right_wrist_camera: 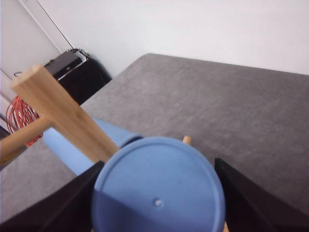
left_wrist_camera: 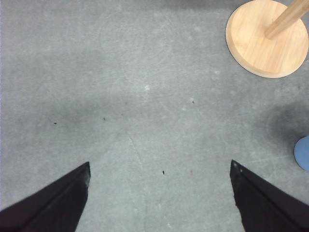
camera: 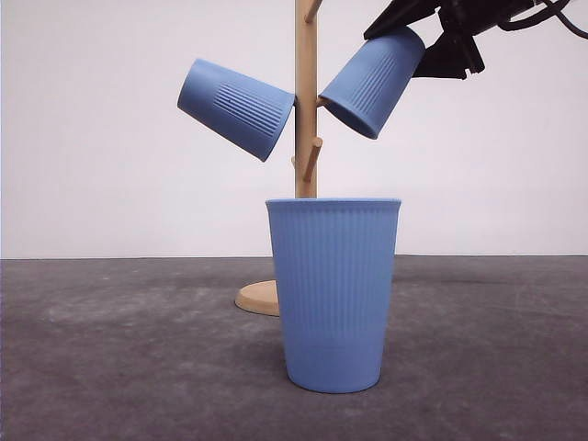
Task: Place three cups
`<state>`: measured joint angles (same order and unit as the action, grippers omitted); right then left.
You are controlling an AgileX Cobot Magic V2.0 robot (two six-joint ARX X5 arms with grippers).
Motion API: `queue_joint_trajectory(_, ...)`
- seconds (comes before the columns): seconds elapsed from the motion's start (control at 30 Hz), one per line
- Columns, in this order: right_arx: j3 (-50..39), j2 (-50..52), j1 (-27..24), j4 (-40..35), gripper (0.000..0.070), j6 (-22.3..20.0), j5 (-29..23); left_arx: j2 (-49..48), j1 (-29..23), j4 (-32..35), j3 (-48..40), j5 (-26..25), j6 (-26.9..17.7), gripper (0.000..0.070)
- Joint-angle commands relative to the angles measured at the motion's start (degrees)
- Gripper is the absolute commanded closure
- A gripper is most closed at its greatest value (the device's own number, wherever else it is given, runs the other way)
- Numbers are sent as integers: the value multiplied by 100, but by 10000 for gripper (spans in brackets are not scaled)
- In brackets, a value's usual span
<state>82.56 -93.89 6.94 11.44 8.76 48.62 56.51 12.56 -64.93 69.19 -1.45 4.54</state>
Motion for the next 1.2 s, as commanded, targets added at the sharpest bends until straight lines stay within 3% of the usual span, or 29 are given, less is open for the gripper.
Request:
queue_joint_trajectory(0.0,111,-123,25,75,299,-282,-111,42,22,29,48,-35,6,149)
queue_joint_trajectory(0.07,111,-125,56,122,196,-330,-124,42,22,36,48,-126,6,149)
queue_joint_trajectory(0.13,111,-125,78,120,141,-325,-115,42,22,53,48,-318,5,149)
queue_joint_trajectory(0.4,188,132,-149,220,117,-179,448,91,58,423,48,-1642,0,150)
queue_joint_trajectory(0.5,188,453,-290,707,117,-423,413,201,170,513,48,-1943,2,149)
queue_joint_trajectory(0.8,186,1943,-482,2762,117,-1527,-1050,1051,1183,865,46,-2007,102,152)
queue_joint_trajectory(0.93,164,2573,-299,3843,119,-1881,-1302,1630,1786,1337,46,-2004,189,215)
queue_joint_trajectory(1.17,-187,3489,211,4864,122,-1935,-1720,2691,2567,1956,46,-1973,306,232)
